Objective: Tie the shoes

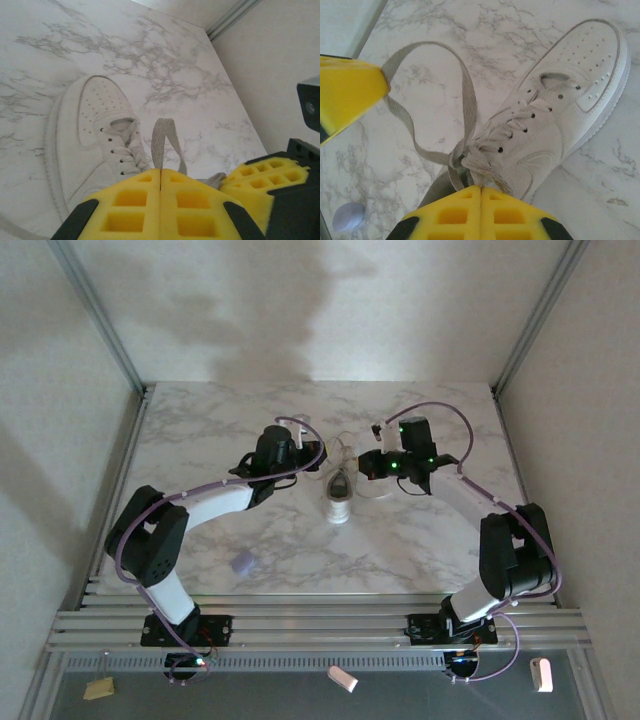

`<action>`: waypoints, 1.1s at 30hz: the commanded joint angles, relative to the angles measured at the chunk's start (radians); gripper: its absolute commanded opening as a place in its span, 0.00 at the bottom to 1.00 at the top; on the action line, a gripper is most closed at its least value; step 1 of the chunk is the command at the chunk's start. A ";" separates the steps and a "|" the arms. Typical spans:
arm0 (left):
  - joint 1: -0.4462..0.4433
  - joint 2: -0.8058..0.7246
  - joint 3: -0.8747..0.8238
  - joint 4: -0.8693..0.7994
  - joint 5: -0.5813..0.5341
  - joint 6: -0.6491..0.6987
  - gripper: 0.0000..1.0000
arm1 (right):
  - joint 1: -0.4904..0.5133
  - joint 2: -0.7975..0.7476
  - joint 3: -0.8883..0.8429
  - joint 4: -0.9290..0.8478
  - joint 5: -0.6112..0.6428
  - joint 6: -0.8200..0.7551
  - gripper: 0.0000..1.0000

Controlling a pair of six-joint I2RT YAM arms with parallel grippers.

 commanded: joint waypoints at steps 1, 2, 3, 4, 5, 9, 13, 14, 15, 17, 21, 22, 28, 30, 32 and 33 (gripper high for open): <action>0.020 -0.050 -0.031 0.008 -0.053 -0.018 0.00 | -0.007 -0.044 -0.019 0.010 -0.021 0.036 0.00; 0.023 -0.054 -0.039 0.005 -0.065 -0.018 0.00 | -0.007 -0.048 -0.021 0.008 -0.018 0.043 0.00; 0.026 -0.058 -0.046 0.003 -0.074 -0.019 0.00 | -0.009 -0.050 -0.023 0.007 -0.010 0.050 0.00; 0.029 -0.061 -0.054 0.002 -0.083 -0.018 0.00 | -0.010 -0.052 -0.024 0.004 0.001 0.059 0.00; 0.033 -0.064 -0.062 0.002 -0.089 -0.019 0.00 | -0.010 -0.052 -0.024 -0.005 0.014 0.064 0.00; 0.045 -0.066 -0.091 0.014 -0.098 -0.033 0.00 | -0.014 -0.058 -0.029 -0.033 0.073 0.084 0.00; 0.051 -0.062 -0.110 0.028 -0.095 -0.044 0.00 | -0.021 -0.076 -0.043 -0.050 0.139 0.118 0.00; 0.052 -0.060 -0.112 0.028 -0.095 -0.044 0.00 | -0.024 -0.080 -0.049 -0.047 0.142 0.126 0.00; 0.054 -0.059 -0.115 0.028 -0.095 -0.046 0.00 | -0.028 -0.085 -0.056 -0.042 0.142 0.138 0.00; 0.054 -0.056 -0.120 0.029 -0.094 -0.046 0.00 | -0.033 -0.090 -0.062 -0.044 0.152 0.156 0.00; 0.057 -0.057 -0.140 0.039 -0.098 -0.054 0.00 | -0.036 -0.087 -0.062 -0.075 0.202 0.173 0.00; 0.059 -0.059 -0.145 0.043 -0.097 -0.056 0.00 | -0.036 -0.084 -0.061 -0.083 0.215 0.175 0.00; 0.067 -0.063 -0.157 0.048 -0.094 -0.060 0.00 | -0.036 -0.065 -0.050 -0.128 0.251 0.165 0.00; 0.067 -0.063 -0.157 0.048 -0.092 -0.060 0.00 | -0.036 -0.059 -0.049 -0.136 0.261 0.164 0.00; 0.067 -0.063 -0.157 0.047 -0.092 -0.058 0.00 | -0.035 -0.053 -0.044 -0.150 0.284 0.166 0.00; 0.066 -0.063 -0.157 0.047 -0.095 -0.058 0.00 | -0.036 -0.046 -0.037 -0.168 0.307 0.169 0.00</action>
